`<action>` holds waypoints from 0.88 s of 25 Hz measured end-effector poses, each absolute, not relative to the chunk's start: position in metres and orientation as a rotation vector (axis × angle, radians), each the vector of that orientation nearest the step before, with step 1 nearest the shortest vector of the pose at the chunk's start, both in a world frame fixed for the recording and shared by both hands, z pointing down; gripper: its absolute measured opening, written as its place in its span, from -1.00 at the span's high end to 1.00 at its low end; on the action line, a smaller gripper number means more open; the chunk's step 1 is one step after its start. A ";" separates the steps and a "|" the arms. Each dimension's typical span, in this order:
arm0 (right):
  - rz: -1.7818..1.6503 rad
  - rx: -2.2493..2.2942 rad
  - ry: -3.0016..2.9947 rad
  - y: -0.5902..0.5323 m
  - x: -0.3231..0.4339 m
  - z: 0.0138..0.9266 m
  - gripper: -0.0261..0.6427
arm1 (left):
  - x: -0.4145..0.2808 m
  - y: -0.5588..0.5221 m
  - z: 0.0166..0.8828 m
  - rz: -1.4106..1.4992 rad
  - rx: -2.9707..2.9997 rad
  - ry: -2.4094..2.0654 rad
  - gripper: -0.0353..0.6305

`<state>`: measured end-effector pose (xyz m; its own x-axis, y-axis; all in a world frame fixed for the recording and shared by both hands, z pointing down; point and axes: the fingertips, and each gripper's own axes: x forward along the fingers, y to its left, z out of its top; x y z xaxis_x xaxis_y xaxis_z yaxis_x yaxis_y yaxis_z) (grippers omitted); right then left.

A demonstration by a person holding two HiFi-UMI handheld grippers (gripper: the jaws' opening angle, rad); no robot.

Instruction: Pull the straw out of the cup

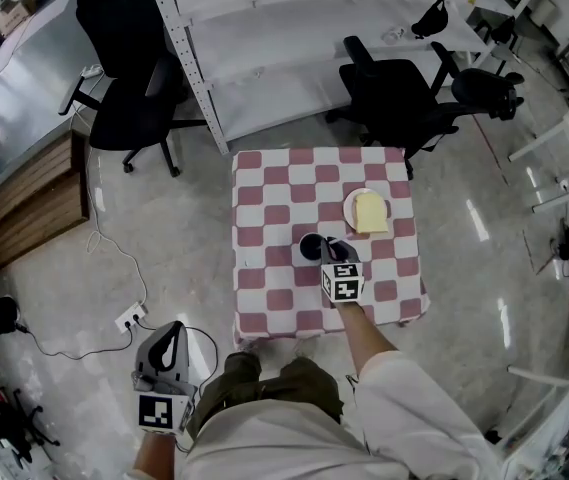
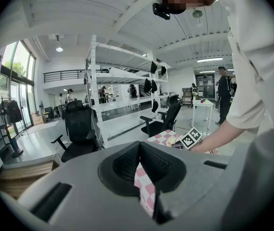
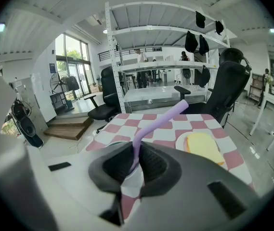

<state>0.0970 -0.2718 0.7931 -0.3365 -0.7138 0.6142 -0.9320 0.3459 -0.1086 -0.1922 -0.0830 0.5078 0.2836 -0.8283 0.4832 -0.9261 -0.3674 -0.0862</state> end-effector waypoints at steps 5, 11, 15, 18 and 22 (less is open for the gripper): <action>0.621 1.445 -2.159 -0.272 0.098 0.786 0.82 | -0.191 -0.082 0.510 0.697 2.337 -1.606 0.88; 0.597 1.460 -2.197 -0.272 0.099 0.765 0.82 | -0.187 -0.085 0.510 0.679 2.353 -1.593 0.88; 0.573 1.467 -2.228 -0.272 0.100 0.746 0.82 | -0.181 -0.092 0.504 0.559 2.429 -1.624 0.88; 0.553 1.474 -2.244 -0.273 0.101 0.731 0.82 | -0.178 -0.095 0.504 0.547 2.451 -1.608 0.88; 0.522 1.479 -2.274 -0.271 0.101 0.710 0.82 | -0.173 -0.101 0.499 0.513 2.472 -1.594 0.88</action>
<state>0.1010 -0.2711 0.7095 -0.3760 -0.7802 0.4999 -0.9201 0.3781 -0.1020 -0.1732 -0.1012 0.4986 0.3747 -0.8519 0.3658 -0.9053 -0.4213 -0.0539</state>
